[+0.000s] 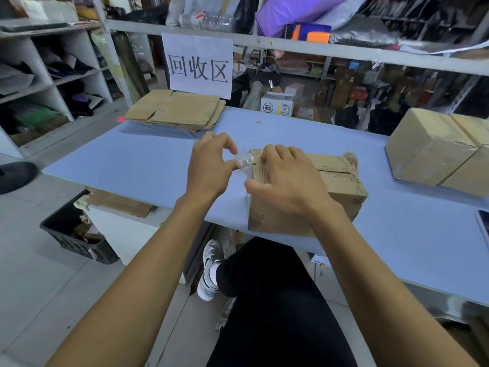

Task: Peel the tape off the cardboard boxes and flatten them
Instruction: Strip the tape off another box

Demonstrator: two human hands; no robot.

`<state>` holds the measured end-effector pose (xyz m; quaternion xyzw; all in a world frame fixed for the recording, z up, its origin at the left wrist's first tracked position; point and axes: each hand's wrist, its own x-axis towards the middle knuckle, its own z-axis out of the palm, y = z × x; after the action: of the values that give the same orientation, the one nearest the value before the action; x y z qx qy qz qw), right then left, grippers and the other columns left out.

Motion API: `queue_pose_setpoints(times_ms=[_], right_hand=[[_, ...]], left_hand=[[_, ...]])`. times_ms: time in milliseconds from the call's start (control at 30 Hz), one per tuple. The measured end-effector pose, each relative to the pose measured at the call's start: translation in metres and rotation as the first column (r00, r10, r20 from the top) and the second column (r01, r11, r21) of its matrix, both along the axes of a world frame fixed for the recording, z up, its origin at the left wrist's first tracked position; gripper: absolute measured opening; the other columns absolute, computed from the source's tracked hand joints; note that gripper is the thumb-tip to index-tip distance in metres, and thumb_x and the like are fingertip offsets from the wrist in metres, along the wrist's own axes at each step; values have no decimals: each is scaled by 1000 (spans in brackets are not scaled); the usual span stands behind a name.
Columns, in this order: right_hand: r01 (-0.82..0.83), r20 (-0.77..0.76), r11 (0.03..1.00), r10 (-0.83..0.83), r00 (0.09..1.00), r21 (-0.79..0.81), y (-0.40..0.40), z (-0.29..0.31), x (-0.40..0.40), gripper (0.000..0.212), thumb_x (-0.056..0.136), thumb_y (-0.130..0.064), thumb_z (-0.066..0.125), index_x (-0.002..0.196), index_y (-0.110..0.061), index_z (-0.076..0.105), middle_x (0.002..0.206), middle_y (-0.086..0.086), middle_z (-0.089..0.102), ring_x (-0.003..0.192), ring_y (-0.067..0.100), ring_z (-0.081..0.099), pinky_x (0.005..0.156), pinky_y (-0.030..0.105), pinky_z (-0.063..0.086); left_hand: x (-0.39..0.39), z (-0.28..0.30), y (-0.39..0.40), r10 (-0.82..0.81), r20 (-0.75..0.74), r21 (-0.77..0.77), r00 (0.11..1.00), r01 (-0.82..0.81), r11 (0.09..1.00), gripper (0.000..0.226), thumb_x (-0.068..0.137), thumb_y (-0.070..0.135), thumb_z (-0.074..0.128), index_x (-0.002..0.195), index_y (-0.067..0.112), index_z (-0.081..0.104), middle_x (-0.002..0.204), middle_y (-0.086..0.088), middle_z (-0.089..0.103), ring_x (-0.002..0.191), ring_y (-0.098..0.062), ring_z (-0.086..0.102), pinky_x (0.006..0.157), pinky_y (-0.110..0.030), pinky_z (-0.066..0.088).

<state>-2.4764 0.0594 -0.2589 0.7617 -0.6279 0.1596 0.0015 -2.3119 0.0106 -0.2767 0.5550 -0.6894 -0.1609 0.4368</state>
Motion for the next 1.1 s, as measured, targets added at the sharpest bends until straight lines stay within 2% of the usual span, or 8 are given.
queue_pose_setpoints(times_ms=[133,233,433,600,700,767,967,1100], right_hand=[[16,-5,1000,-16,1000,-5,-1,-2,1,46,79,-61,45,104,-24,36,109,1,51,108,26,42,92,38,36],[19,-9,1000,-19,1000,-10,-2,-2,1,47,83,-59,52,108,-21,38,113,3,51,111,27,41,93,38,36],[11,-30,999,-12,999,-39,-1,-4,3,49,81,-64,49,103,-24,30,113,4,49,111,28,41,92,38,34],[4,-24,999,-6,1000,-53,3,-3,3,45,83,-57,54,101,-25,28,108,1,45,108,26,39,86,34,30],[-5,-15,998,4,1000,-55,4,-2,3,44,82,-57,53,101,-25,29,108,1,46,107,25,38,88,35,32],[-3,-11,999,3,1000,-53,5,-2,3,44,82,-57,53,102,-25,31,108,2,46,107,25,38,89,35,33],[4,-22,998,-5,1000,-61,3,-3,4,45,80,-58,54,102,-24,33,108,2,46,107,25,39,87,35,34],[11,-26,998,-12,1000,-59,2,-3,4,44,80,-56,53,101,-23,32,108,2,46,107,26,39,84,34,30]], left_hand=[[3,-5,8,13,-34,45,999,-12,999,10,86,11,72,78,17,72,74,10,67,77,-14,62,75,-38,55],[1,-6,22,-15,-49,108,999,21,994,16,92,6,63,99,12,77,88,9,70,89,-10,65,78,-14,49],[5,-13,40,-88,-346,255,934,184,949,36,87,-4,62,119,10,71,123,2,69,118,-5,62,96,-16,49],[12,-10,18,92,-180,156,979,-64,986,11,80,20,81,86,22,71,92,4,66,85,-13,60,78,-31,51],[13,-9,6,292,48,68,955,-295,953,26,78,39,81,73,19,64,76,6,63,75,-17,58,63,-32,44],[6,-7,5,316,63,77,947,-320,944,28,82,38,78,72,17,64,70,6,63,74,-20,59,59,-31,43],[5,-2,8,94,-133,173,987,-70,982,12,89,5,66,81,12,72,72,5,71,65,-8,70,73,-30,59],[7,5,16,-44,-264,242,964,111,964,45,85,-18,45,111,7,71,95,0,71,89,-6,70,91,-29,58]])
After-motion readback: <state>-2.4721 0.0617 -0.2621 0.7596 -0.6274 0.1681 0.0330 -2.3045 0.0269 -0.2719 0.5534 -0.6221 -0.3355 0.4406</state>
